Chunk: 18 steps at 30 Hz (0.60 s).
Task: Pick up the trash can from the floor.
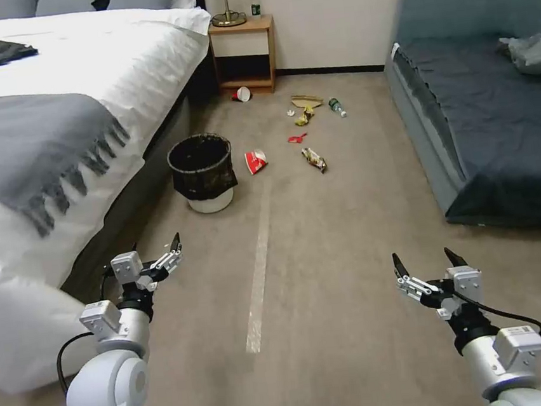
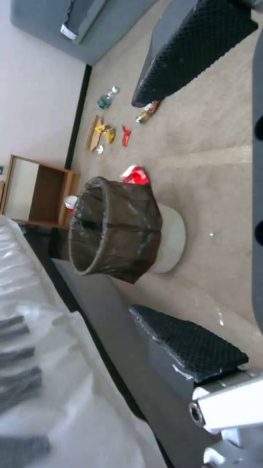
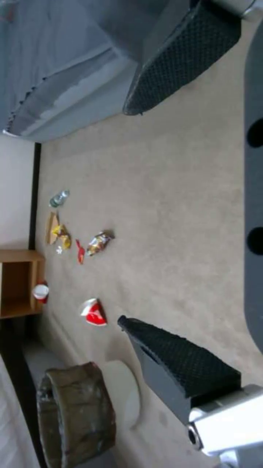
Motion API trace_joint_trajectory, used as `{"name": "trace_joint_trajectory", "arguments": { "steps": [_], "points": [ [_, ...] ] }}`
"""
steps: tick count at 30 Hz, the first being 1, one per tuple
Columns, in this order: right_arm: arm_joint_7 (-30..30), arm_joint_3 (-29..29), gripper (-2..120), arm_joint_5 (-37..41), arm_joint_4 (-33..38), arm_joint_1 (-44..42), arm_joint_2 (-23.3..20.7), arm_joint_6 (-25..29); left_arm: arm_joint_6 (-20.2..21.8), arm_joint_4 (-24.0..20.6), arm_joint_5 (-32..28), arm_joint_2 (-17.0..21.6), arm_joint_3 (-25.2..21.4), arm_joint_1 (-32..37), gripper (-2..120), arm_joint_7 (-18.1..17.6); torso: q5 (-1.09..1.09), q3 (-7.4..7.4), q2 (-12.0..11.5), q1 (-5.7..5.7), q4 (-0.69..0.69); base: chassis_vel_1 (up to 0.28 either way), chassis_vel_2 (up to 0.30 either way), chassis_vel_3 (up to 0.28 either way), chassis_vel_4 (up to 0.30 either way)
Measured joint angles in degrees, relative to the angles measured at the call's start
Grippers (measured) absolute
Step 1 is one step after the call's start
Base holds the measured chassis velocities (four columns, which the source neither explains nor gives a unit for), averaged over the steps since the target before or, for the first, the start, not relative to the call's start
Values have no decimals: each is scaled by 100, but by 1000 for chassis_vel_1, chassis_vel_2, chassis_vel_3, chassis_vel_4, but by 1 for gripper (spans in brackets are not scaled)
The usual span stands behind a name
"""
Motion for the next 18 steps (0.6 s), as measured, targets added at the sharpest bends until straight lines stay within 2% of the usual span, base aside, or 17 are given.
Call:
{"name": "trace_joint_trajectory", "arguments": {
  "steps": [18],
  "points": [
    [-12,-20,100,-25,-14,-5,0,27,-14,44,1,27,-5,-30,100,-10,3,0,0,0,1,-205,200,191,-195]
  ]
}}
